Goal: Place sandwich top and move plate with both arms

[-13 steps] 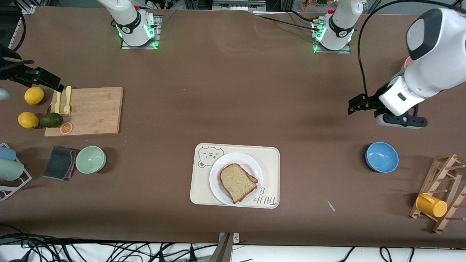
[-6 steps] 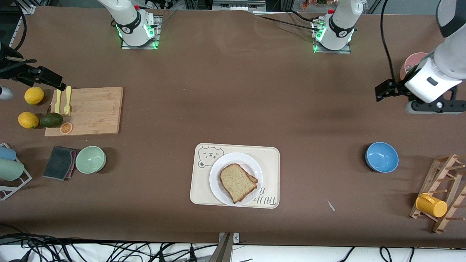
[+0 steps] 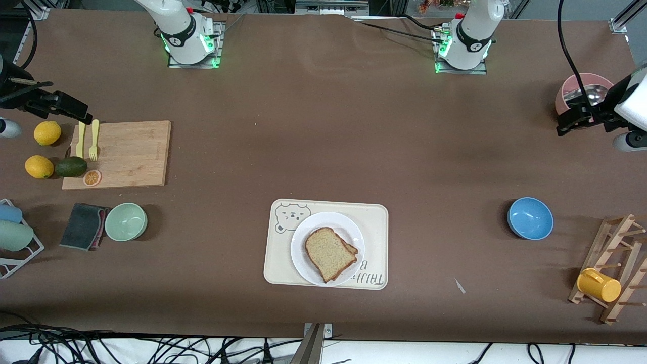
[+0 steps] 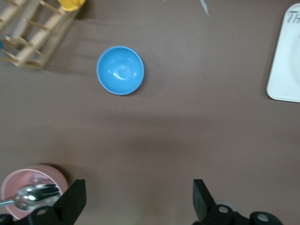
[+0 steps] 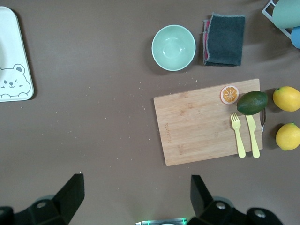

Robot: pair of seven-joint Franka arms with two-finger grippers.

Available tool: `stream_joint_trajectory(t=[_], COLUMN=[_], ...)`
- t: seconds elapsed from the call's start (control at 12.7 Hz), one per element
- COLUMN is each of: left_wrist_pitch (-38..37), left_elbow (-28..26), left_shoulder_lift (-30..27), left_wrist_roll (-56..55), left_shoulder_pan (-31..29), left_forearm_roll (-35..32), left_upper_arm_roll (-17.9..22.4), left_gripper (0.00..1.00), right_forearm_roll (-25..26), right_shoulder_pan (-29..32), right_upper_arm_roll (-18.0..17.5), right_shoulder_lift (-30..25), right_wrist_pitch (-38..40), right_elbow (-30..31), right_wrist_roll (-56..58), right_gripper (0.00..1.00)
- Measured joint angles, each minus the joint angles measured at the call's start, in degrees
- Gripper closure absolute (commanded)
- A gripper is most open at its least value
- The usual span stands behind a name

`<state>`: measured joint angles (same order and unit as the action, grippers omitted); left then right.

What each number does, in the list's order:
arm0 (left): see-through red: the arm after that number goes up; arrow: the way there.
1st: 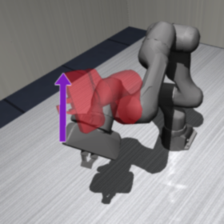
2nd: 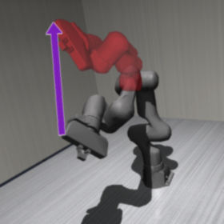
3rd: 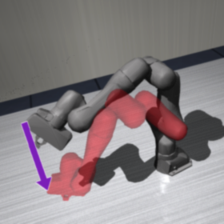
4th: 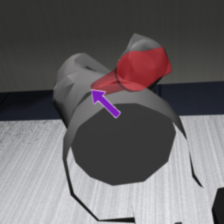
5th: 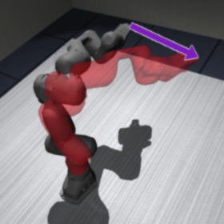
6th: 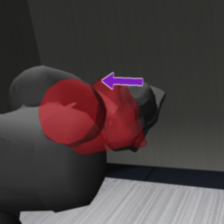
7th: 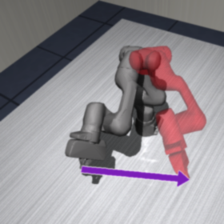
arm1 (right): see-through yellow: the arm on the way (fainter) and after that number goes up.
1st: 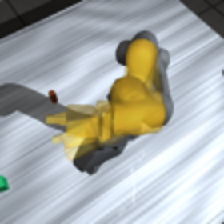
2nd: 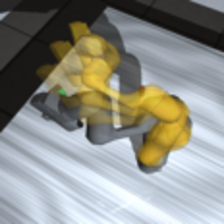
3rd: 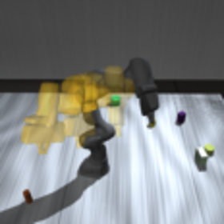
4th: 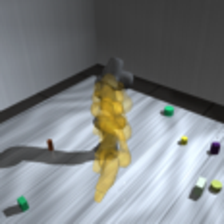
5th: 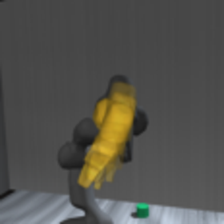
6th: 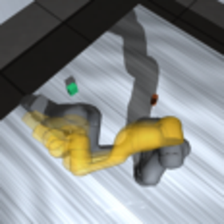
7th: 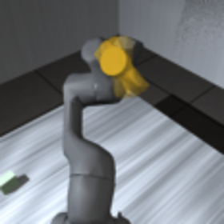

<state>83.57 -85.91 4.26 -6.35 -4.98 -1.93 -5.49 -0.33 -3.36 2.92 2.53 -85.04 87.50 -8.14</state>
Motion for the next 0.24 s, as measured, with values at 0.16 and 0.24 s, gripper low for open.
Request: stream_joint_trajectory(t=[0.16,0.24], left_wrist_pitch=[-0.9,-1.1], left_elbow=[0.2,0.4], left_shoulder_lift=[-0.1,-0.2], left_wrist_roll=[-2.5,-3.2], left_shoulder_pan=[-0.3,-0.4], left_forearm_roll=[2.2,2.4], left_upper_arm_roll=[1.0,1.6], left_gripper=[0.0,0.0], right_forearm_roll=[0.0,0.0], right_shoulder_pan=[0.0,0.0], right_upper_arm_roll=[0.0,0.0], right_shoulder_lift=[0.0,0.0], right_wrist_pitch=[0.0,0.0], right_elbow=[0.0,-0.1], right_wrist_roll=[0.0,0.0], right_gripper=[0.0,0.0])
